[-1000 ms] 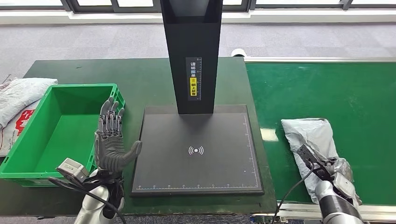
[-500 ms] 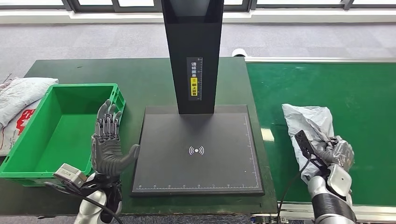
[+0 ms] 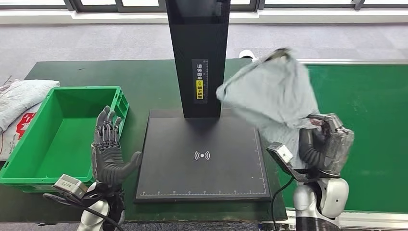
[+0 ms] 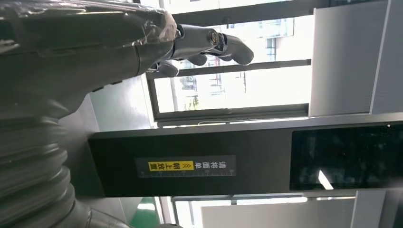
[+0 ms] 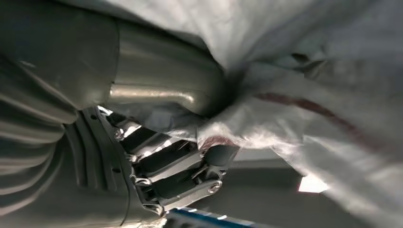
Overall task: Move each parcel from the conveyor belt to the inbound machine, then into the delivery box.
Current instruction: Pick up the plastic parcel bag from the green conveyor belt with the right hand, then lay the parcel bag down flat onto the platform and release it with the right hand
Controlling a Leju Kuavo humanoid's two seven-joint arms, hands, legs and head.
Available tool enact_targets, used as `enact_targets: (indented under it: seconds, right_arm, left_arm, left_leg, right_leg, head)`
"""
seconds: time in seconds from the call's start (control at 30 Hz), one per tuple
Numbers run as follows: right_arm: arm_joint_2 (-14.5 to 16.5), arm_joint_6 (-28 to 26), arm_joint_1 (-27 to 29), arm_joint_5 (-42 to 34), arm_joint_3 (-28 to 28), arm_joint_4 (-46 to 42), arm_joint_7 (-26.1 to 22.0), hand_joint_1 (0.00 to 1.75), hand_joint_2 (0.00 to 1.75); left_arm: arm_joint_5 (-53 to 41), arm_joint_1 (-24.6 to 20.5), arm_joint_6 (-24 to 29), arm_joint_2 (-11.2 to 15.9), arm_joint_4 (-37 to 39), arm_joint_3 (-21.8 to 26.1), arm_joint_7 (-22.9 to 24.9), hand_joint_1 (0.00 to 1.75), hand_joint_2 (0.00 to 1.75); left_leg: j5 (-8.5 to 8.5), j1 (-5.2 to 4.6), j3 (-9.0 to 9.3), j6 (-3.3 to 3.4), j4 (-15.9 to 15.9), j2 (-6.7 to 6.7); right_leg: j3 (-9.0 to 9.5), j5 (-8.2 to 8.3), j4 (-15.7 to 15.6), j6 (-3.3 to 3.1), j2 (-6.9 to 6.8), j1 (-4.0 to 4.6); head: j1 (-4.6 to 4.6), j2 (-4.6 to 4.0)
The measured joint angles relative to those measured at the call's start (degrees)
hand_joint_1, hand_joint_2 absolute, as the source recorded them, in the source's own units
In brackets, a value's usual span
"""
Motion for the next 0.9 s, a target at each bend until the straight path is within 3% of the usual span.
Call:
enact_targets:
  seconds: [0.2, 0.37, 0.53, 0.9]
  right_arm:
    - [0.5, 0.3, 1.2, -2.3, 3.4, -3.9, 2.2, 1.75, 1.75]
    - [-1.3, 4.8, 0.9, -3.8, 15.4, 0.1, 9.2, 1.75, 1.75]
    - [-2.2, 10.3, -0.4, -6.8, 24.7, 7.3, 12.2, 1.75, 1.75]
    - [-3.6, 13.3, -3.8, -8.8, 26.8, 21.2, 14.1, 1.75, 1.75]
  left_arm:
    - [0.1, 0.0, 0.0, 0.0, 0.0, 0.0, -0.1, 0.0, 1.75]
    - [0.6, -0.4, -0.2, 0.0, 0.5, 0.0, -0.4, 0.0, 1.75]
    - [0.7, -1.0, -0.5, 0.0, 1.4, 0.0, -0.4, 0.0, 1.75]
    - [0.7, -2.0, -0.7, 0.1, 2.8, 0.0, -0.4, 0.0, 1.75]
  left_leg:
    - [-0.06, -0.13, 0.01, 0.07, 0.1, 0.09]
    - [-0.04, -0.11, 0.11, 0.06, 0.1, 0.22]
    - [0.0, -0.05, 0.12, 0.03, 0.0, 0.23]
    - [-0.02, -0.11, 0.08, 0.05, 0.1, 0.21]
  right_leg:
    - [0.03, 0.06, 0.0, 0.11, 0.12, -0.13]
    - [0.04, 0.09, 0.0, 0.09, 0.22, -0.1]
    - [0.04, 0.08, 0.0, 0.09, 0.22, -0.05]
    - [0.03, 0.09, 0.0, 0.09, 0.21, -0.1]
  head:
    - [0.01, 0.0]
    - [-0.01, 0.0]
    - [0.0, 0.0]
    - [-0.01, 0.0]
